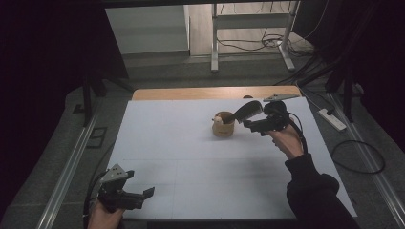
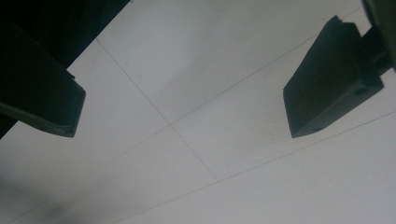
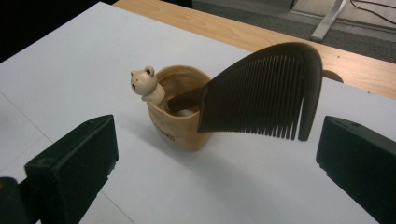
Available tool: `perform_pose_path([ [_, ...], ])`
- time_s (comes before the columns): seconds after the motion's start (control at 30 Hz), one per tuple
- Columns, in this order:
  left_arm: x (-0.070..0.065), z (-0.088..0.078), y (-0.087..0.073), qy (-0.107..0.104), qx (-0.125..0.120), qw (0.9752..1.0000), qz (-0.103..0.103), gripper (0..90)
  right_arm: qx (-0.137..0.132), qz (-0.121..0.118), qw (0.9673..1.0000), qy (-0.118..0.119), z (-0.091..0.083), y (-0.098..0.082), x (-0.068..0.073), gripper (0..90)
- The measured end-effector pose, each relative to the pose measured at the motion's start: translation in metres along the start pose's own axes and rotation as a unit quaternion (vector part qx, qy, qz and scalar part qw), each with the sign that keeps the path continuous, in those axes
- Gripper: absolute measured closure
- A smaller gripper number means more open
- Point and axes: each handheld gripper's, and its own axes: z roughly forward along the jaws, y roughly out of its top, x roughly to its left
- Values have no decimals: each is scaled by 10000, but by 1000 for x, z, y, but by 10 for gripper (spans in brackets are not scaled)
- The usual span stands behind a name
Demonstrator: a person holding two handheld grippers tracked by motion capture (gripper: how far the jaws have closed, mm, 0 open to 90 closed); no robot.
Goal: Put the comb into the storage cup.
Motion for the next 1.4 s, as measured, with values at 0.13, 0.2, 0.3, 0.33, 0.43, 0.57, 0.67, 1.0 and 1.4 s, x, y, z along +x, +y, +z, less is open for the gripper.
perform_pose_path([
  [0.13,0,0,0,5,1,10000,-5,0,22,-53,10000,6,-1,-2,1,0],
  [0.2,0,0,0,7,-8,10000,-17,0,32,-92,10000,-9,-3,-4,2,0],
  [0.3,0,0,0,9,-14,10000,-17,0,16,-93,10000,-20,-5,-5,3,0],
  [0.33,0,0,0,10,-13,10000,-17,0,-3,-93,10000,-28,-5,-6,3,0],
  [0.43,0,0,0,10,-10,10000,-14,0,6,-101,9999,-38,-8,-8,4,0],
  [0.57,0,0,0,6,-9,10000,-18,0,1,-142,9999,-37,-10,-10,6,0],
  [0.67,0,0,0,0,-12,10000,-17,0,24,-194,9998,-36,-11,-12,7,0],
  [1.0,1,-1,0,-27,-36,10000,-26,0,74,-312,9995,-27,-13,-18,13,0],
  [1.4,1,-1,0,-29,-30,10000,-11,0,132,-410,9991,-29,-19,-25,19,0],
])
